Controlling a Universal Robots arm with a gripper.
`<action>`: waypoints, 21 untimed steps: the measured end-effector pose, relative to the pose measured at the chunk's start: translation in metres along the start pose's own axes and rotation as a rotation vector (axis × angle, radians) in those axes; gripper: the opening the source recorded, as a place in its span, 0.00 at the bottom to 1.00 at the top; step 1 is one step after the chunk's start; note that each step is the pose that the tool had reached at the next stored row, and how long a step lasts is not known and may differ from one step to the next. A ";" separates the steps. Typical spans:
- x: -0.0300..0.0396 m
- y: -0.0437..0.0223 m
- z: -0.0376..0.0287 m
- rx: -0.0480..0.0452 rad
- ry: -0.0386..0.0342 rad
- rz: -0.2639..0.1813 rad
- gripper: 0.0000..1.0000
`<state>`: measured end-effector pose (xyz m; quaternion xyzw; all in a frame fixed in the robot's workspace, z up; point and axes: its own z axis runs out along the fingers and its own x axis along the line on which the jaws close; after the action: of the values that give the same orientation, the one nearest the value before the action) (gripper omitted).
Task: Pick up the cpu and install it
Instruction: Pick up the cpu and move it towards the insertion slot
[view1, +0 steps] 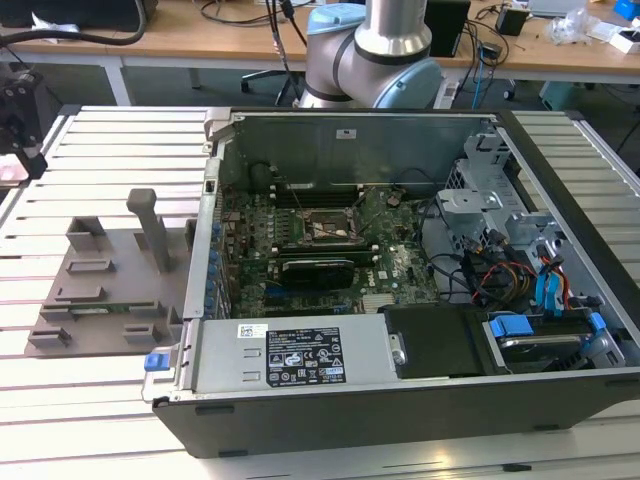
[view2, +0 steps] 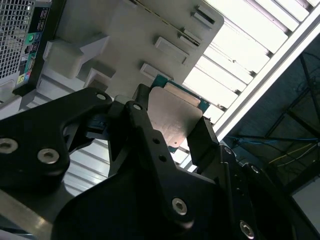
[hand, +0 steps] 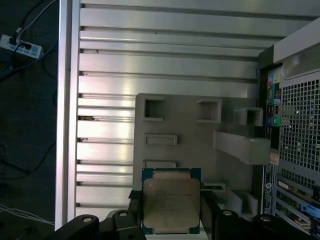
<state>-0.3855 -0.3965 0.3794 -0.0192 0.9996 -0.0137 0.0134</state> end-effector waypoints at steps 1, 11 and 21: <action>-0.0002 0.0000 -0.0001 0.0001 0.0002 0.000 0.55; -0.0184 -0.0007 0.0005 0.0001 0.0002 0.000 0.55; -0.0598 -0.0023 0.0017 -0.0001 0.0024 0.000 0.55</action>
<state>-0.3257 -0.3965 0.3793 -0.0194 0.9996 -0.0137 0.0122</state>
